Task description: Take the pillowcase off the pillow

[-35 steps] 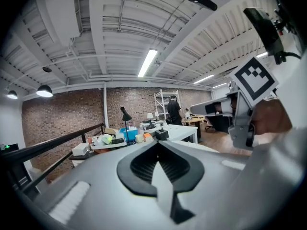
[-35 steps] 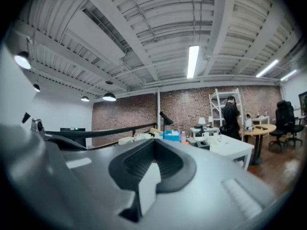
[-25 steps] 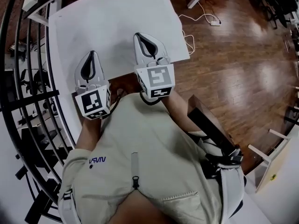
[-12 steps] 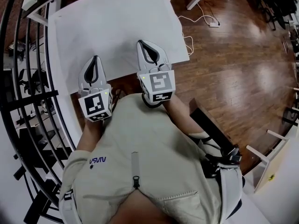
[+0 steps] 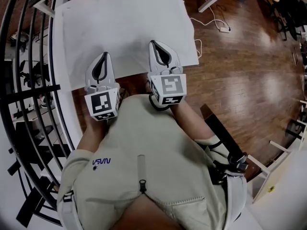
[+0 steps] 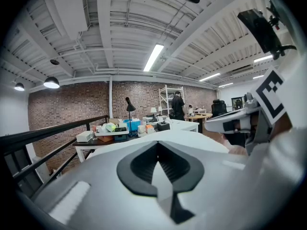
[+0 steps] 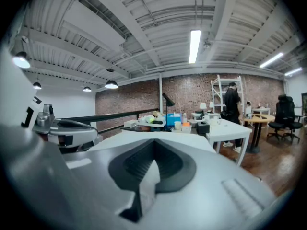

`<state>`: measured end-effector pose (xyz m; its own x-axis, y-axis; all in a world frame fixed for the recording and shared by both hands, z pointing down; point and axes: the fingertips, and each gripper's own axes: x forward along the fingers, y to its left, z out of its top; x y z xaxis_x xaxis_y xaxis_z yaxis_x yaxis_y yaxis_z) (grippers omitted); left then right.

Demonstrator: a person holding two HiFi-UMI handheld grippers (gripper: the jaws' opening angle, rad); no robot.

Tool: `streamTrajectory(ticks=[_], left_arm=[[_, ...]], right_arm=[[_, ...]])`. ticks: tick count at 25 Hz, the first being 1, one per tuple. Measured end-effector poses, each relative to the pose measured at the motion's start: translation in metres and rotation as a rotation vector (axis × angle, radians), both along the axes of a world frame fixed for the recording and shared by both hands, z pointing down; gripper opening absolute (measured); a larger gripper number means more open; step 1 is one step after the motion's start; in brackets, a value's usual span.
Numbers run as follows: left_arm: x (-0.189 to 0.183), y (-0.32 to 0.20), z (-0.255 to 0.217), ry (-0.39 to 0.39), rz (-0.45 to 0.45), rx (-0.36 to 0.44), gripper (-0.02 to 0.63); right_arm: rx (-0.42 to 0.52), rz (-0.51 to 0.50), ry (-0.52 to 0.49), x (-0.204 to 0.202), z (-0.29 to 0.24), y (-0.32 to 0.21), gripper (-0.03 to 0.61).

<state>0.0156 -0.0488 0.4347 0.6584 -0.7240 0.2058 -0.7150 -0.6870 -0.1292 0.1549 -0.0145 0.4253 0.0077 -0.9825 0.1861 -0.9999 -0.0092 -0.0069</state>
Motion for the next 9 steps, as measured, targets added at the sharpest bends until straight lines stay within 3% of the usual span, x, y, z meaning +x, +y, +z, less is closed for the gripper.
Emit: streamTrajectory(ticks=[9], left_arm=[[-0.001,-0.0032,0.0018,0.004,0.001,0.006,0.006]], right_arm=[[0.008,0.001,0.002,-0.0014,0.0001,-0.004,0.002]])
